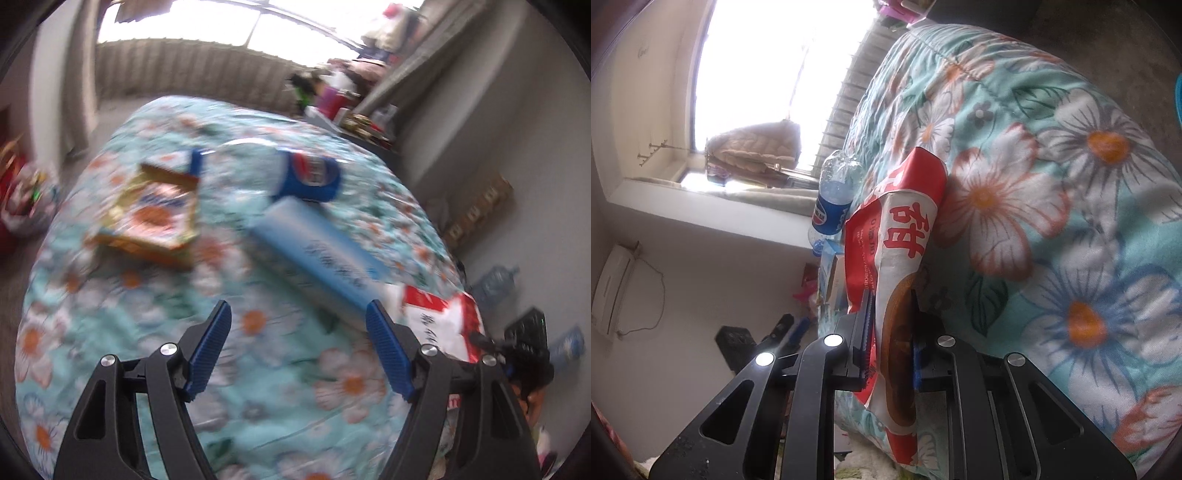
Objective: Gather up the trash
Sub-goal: 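Grasp the yellow biscuit packet with the left gripper while the right gripper holds the snack bag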
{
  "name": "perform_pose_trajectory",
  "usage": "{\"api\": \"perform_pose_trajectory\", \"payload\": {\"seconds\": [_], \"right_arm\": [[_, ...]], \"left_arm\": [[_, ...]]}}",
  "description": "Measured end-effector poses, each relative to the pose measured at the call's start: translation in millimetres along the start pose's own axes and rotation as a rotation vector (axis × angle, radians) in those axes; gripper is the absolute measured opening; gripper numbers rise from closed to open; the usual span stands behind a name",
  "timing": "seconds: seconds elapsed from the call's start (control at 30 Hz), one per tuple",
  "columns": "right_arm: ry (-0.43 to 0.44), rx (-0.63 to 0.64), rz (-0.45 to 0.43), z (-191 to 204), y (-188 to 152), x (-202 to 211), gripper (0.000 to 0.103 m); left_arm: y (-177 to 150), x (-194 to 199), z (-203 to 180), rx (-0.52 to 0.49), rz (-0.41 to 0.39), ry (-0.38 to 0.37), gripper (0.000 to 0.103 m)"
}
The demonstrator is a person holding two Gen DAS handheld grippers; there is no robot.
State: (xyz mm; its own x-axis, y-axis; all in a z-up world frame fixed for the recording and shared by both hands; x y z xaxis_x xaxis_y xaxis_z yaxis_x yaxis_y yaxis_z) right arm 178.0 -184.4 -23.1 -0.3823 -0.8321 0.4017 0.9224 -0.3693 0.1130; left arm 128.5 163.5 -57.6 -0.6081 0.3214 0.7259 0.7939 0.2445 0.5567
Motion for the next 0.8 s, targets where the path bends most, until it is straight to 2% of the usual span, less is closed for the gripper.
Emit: {"api": "perform_pose_trajectory", "payload": {"seconds": [0.1,0.23,0.37,0.43,0.63,0.8], "right_arm": [[-0.001,-0.005,0.0,0.4,1.0,0.7,0.015],[-0.012,-0.002,-0.001,-0.8,-0.8,7.0,0.016],[-0.017,-0.005,-0.002,-1.4,-1.6,7.7,0.016],[-0.018,-0.01,-0.002,-1.9,-1.6,7.5,0.017],[-0.015,-0.018,0.002,-5.8,-1.2,10.1,0.017],[-0.001,-0.027,0.003,-10.7,-1.3,14.6,0.017]], "left_arm": [[2.7,2.5,32.2,0.126,-0.016,0.009,0.073],[11.6,1.2,63.5,0.296,-0.045,-0.05,0.073],[21.5,-11.9,96.1,0.492,-0.052,-0.115,0.063],[26.2,-19.9,105.9,0.557,-0.062,-0.138,0.058],[37.1,-26.5,118.1,0.617,-0.09,-0.141,0.045],[34.3,-28.7,120.6,0.619,-0.105,-0.118,0.025]]}}
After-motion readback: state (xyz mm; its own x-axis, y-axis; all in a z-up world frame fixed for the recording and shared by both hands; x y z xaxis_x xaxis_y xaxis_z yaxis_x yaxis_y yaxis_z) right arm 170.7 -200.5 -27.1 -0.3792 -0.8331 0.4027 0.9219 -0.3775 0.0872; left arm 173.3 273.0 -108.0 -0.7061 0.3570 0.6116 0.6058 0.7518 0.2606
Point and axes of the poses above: each gripper's, at about its wrist camera, not at the fingertips, and x roughly against the way its jaws point, z to its left, y to its top, the point moved 3 cm from there along -x, roughly the way its jaws point, and after that the axes turned 3 degrees about z, right-handed, at the moved point
